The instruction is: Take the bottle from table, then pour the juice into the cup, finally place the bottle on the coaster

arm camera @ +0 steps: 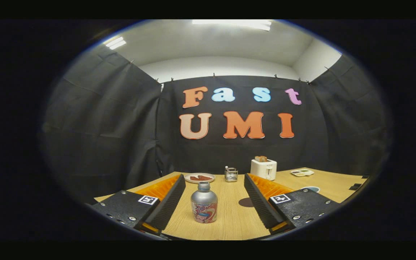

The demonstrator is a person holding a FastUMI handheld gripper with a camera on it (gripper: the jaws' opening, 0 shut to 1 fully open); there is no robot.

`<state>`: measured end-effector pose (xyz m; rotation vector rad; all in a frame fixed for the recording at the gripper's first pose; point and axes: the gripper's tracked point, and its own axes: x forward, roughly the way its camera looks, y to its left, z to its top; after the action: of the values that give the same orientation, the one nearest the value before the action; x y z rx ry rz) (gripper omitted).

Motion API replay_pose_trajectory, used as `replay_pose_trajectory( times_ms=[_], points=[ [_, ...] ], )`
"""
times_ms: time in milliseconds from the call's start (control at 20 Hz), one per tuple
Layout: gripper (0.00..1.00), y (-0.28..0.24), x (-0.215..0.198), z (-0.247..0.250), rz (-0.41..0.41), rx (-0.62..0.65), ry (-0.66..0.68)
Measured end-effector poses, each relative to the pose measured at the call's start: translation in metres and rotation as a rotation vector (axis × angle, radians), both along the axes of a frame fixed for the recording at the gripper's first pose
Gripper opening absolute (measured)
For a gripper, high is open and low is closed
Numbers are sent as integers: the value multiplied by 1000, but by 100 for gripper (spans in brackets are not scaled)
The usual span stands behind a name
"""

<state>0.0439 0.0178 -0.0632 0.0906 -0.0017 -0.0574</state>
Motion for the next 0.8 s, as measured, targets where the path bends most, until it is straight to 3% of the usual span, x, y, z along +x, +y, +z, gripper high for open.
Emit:
replay_pose_trajectory(
  times_ms=[400, 800],
  points=[
    [97, 32, 32, -55, 52, -6, 78],
    [97, 36, 53, -117, 42, 15, 213]
  ],
)
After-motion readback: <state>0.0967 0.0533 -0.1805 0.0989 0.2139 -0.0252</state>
